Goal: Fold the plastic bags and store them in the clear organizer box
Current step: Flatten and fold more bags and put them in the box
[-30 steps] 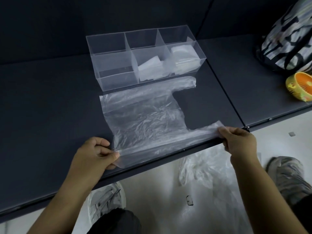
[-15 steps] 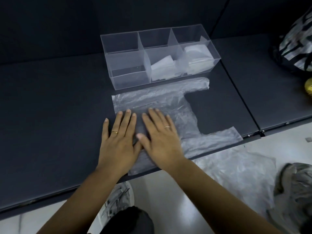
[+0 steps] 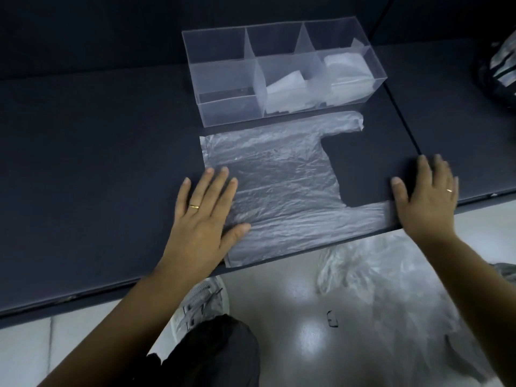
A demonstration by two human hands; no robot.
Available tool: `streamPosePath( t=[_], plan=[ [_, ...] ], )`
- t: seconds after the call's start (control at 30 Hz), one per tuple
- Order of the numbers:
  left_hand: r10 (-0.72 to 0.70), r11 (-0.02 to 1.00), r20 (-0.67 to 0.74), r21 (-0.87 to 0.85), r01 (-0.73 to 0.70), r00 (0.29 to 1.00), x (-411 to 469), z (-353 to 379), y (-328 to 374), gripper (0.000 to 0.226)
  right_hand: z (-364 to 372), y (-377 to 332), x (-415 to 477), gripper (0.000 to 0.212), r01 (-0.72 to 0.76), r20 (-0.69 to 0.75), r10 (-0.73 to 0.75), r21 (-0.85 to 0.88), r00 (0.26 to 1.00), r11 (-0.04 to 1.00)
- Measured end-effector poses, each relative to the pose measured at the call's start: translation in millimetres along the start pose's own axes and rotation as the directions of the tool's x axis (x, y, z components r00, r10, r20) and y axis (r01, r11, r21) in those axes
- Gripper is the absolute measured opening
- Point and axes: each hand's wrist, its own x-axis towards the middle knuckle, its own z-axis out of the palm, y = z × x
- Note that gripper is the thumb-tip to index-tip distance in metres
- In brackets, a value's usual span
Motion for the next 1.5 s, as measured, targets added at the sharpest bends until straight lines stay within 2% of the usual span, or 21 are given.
streamPosePath(
  t=[0.1,0.17,0.27,0.33,0.4,0.43,0.5,0.53,0.6,0.7,0.77,0.9,1.0,1.07,1.13,1.17,1.3,1.37,1.43,1.47,1.5],
  plan=[
    [0.257,0.963,0.057,-0.105,-0.250,0.965,-28,0,-2,0.080,-7,-33,-25,0.067,0.214,-0.005,-0.217,0.183,0.976,0.959],
    [0.323,0.946,0.089,-0.059,-0.319,0.942,-44,2,-3,0.070,-6,-67,-61,0.069,0.370,0.090,-0.421,0.339,0.902,0.865],
    [0.324,0.941,-0.088,-0.071,-0.330,0.942,-53,3,-1,0.038,5,-110,-113,0.080,0.586,0.174,-0.685,0.399,0.707,0.706],
    [0.294,0.934,-0.221,-0.142,-0.329,0.930,-53,1,2,0.026,15,-128,-133,0.080,0.647,0.167,-0.741,0.388,0.651,0.656],
    [0.217,0.929,-0.261,-0.241,-0.281,0.941,-53,-4,8,0.021,20,-139,-142,0.065,0.632,0.137,-0.722,0.392,0.678,0.669],
    [0.158,0.923,-0.255,-0.306,-0.235,0.954,-53,-8,10,0.021,19,-141,-142,0.051,0.623,0.103,-0.705,0.392,0.702,0.677],
    [0.021,0.879,-0.199,-0.462,-0.113,0.980,-48,-21,12,0.023,14,-139,-132,0.019,0.615,0.019,-0.674,0.393,0.738,0.684],
    [-0.038,0.840,-0.155,-0.540,-0.053,0.987,-45,-29,11,0.023,9,-133,-124,0.010,0.603,0.012,-0.660,0.394,0.751,0.693],
    [-0.112,0.739,-0.056,-0.672,0.046,0.992,-40,-47,6,0.019,-7,-113,-103,0.008,0.541,0.094,-0.634,0.435,0.768,0.720],
    [-0.203,0.593,0.123,-0.774,0.222,0.971,-34,-71,-7,0.011,-44,-75,-68,0.010,0.266,0.383,-0.490,0.507,0.783,0.820],
    [-0.222,0.540,0.200,-0.790,0.291,0.954,-30,-80,-18,0.014,-61,-49,-45,0.010,0.149,0.467,-0.414,0.505,0.781,0.850],
    [-0.284,0.425,0.287,-0.817,0.389,0.915,-9,-89,-40,0.024,-73,-25,0,0.023,-0.004,0.521,-0.344,0.555,0.781,0.832],
    [-0.433,0.392,0.287,-0.794,0.465,0.855,13,-82,-58,0.032,-58,-36,29,0.024,-0.077,0.464,-0.278,0.611,0.841,0.788],
    [-0.513,0.367,0.290,-0.777,0.512,0.808,24,-72,-66,0.027,-38,-51,44,0.024,-0.125,0.427,-0.210,0.634,0.880,0.763],
    [-0.582,0.401,0.258,-0.734,0.548,0.771,32,-60,-70,0.010,-18,-63,55,0.024,-0.148,0.387,-0.136,0.619,0.912,0.771],
    [-0.607,0.439,0.228,-0.703,0.560,0.761,35,-55,-71,0.010,-10,-68,58,0.026,-0.153,0.368,-0.099,0.596,0.924,0.789],
    [-0.656,0.597,0.110,-0.530,0.602,0.747,43,-41,-70,0.025,7,-76,63,0.025,-0.148,0.289,0.001,0.486,0.957,0.861],
    [-0.666,0.674,-0.002,-0.431,0.600,0.746,46,-37,-65,0.025,10,-77,62,0.027,-0.155,0.264,0.031,0.462,0.964,0.873],
    [-0.571,0.808,-0.227,-0.327,0.490,0.789,45,-35,-54,0.021,11,-78,61,0.031,-0.159,0.243,0.050,0.452,0.969,0.878],
    [-0.474,0.873,-0.302,-0.282,0.398,0.827,44,-34,-45,0.025,11,-79,61,0.031,-0.164,0.244,0.055,0.449,0.968,0.878],
    [-0.371,0.921,-0.315,-0.243,0.304,0.873,42,-31,-35,0.028,11,-80,61,0.029,-0.171,0.250,0.060,0.448,0.966,0.878]
  ],
)
